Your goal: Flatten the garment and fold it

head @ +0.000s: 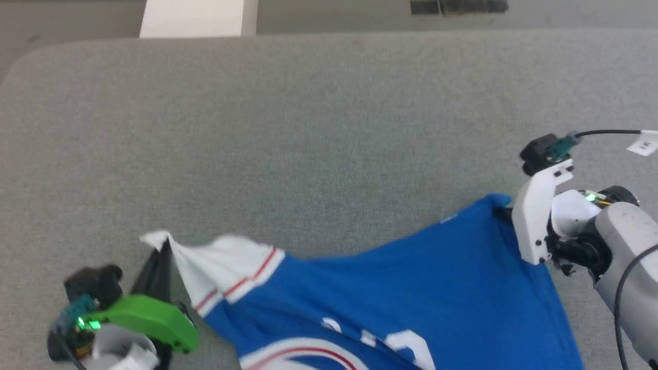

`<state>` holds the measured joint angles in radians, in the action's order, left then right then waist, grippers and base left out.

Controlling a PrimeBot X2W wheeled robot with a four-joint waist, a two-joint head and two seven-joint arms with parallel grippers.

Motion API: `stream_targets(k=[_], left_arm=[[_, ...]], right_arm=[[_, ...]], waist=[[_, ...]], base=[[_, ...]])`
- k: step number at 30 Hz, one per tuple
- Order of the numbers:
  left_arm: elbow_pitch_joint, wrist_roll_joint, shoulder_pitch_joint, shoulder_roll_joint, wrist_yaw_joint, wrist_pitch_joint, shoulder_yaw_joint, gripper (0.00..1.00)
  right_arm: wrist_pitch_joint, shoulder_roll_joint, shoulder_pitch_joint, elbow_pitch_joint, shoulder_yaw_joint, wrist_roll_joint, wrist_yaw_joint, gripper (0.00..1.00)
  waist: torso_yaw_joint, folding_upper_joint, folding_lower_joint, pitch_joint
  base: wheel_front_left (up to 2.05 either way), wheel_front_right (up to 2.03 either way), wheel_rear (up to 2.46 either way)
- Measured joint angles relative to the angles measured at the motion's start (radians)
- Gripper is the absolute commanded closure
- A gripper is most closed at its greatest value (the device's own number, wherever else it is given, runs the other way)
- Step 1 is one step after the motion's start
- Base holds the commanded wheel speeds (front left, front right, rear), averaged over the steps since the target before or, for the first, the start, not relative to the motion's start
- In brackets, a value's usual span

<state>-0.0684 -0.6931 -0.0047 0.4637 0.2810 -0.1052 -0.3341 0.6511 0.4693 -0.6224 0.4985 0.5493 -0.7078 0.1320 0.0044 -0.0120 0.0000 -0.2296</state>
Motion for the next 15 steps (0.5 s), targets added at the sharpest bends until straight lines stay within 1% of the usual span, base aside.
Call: stream_targets(k=[2, 7, 10, 15], left_arm=[[0.01, 0.008, -0.04, 0.026, -0.015, 0.015, 0.006, 1.0], [0.07, 0.021, -0.205, 0.085, -0.083, 0.072, 0.014, 1.0], [0.139, 0.029, -0.347, 0.096, -0.126, 0.11, 0.003, 1.0], [0.311, 0.052, -0.598, 0.093, -0.166, 0.15, -0.01, 1.0]], right_arm=[[-0.029, -0.002, 0.0, 0.018, -0.025, 0.009, 0.0, 1.0], [-0.096, -0.022, -0.017, 0.052, -0.073, 0.035, 0.0, 1.0], [-0.128, -0.039, -0.064, 0.079, -0.105, 0.053, 0.0, 1.0], [-0.165, -0.065, -0.181, 0.122, -0.154, 0.096, 0.001, 1.0]], waist=[[-0.001, 0.0, 0.0, 0.024], [-0.012, 0.0, 0.0, 0.088], [-0.025, 0.0, 0.0, 0.119], [-0.06, 0.0, 0.0, 0.138]], base=[[0.0, 0.0, 0.0], [0.0, 0.0, 0.0], [0.0, 0.0, 0.0], [0.0, 0.0, 0.0]])
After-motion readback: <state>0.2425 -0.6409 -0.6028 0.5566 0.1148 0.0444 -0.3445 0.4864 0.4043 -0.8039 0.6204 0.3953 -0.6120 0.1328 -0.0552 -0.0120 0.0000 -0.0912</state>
